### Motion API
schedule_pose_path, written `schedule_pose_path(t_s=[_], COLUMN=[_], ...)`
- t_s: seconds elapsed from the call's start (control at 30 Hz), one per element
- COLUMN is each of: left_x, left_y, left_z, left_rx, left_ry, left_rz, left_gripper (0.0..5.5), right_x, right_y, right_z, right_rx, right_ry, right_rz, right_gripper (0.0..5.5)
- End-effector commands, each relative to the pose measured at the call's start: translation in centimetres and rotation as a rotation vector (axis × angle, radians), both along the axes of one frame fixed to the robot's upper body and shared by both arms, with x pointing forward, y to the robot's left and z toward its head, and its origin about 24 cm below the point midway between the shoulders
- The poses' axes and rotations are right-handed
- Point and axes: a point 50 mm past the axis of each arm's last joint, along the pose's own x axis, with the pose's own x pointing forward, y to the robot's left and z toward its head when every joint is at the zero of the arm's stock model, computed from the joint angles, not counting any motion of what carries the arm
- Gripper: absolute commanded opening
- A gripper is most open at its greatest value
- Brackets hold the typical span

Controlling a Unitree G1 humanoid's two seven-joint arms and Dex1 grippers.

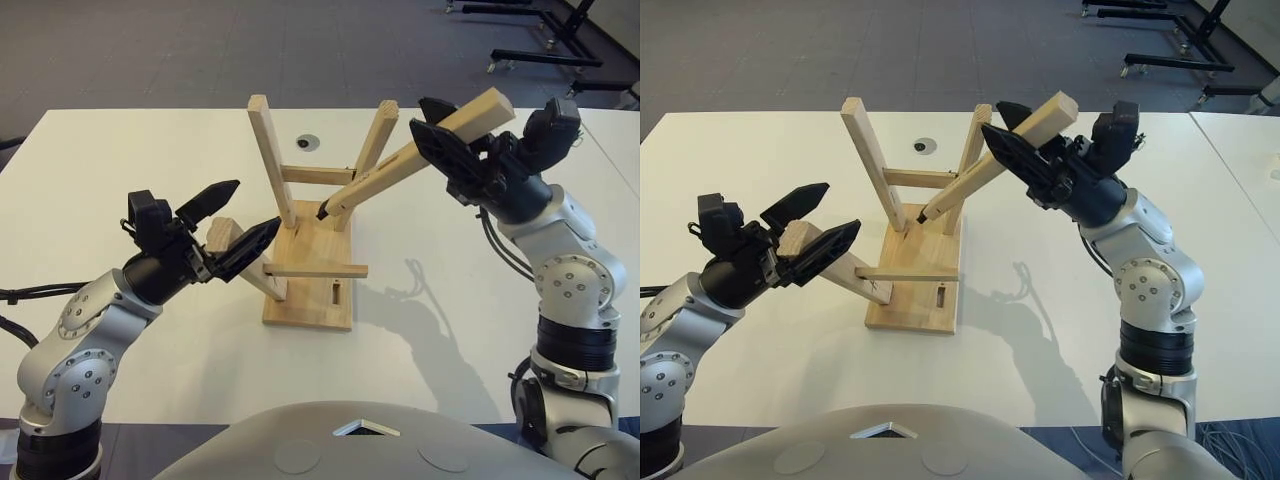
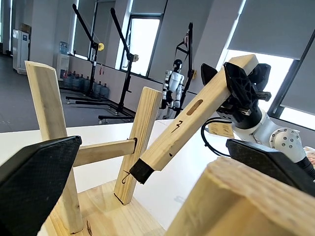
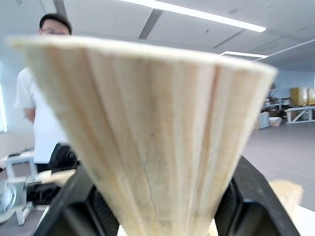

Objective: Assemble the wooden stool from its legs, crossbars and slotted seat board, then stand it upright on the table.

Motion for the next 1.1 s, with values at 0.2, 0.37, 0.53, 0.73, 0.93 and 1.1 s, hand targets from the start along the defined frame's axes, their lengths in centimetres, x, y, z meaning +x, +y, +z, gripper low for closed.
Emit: schedule_pose_path(t_s=[0.2, 0.37, 0.53, 0.73, 0.93, 1.1], left_x=[1.6, 1.6, 1.5, 1.3, 0.4, 0.2], left_y=[0.6, 0.6, 0.6, 0.7, 0.9, 0.9], left_z=[0.8, 0.7, 0.9, 1.0, 0.9, 0.5], left_rx=[0.042, 0.041, 0.039, 0.038, 0.040, 0.036], left_ry=[-0.052, -0.055, -0.059, -0.057, -0.041, -0.026], left_rz=[-0.007, 0.003, 0.013, 0.024, 0.047, 0.065], left_gripper=[5.40, 5.40, 5.40, 5.40, 5.40, 5.40], right_x=[-1.1, 0.8, -1.3, -0.4, -1.8, -3.3], right_y=[3.9, 6.4, 7.7, 6.4, 2.6, 0.5], right_z=[2.4, 2.1, 1.7, 2.4, 0.9, -0.5], right_rx=[0.026, 0.121, 0.093, -0.102, -0.093, -0.046], right_ry=[0.103, 0.328, 0.262, -0.031, -0.142, -0.066], right_rz=[-0.072, -0.351, -0.366, -0.572, -0.384, -0.092], right_gripper=[2.04, 2.04, 2.04, 2.04, 2.04, 2.04])
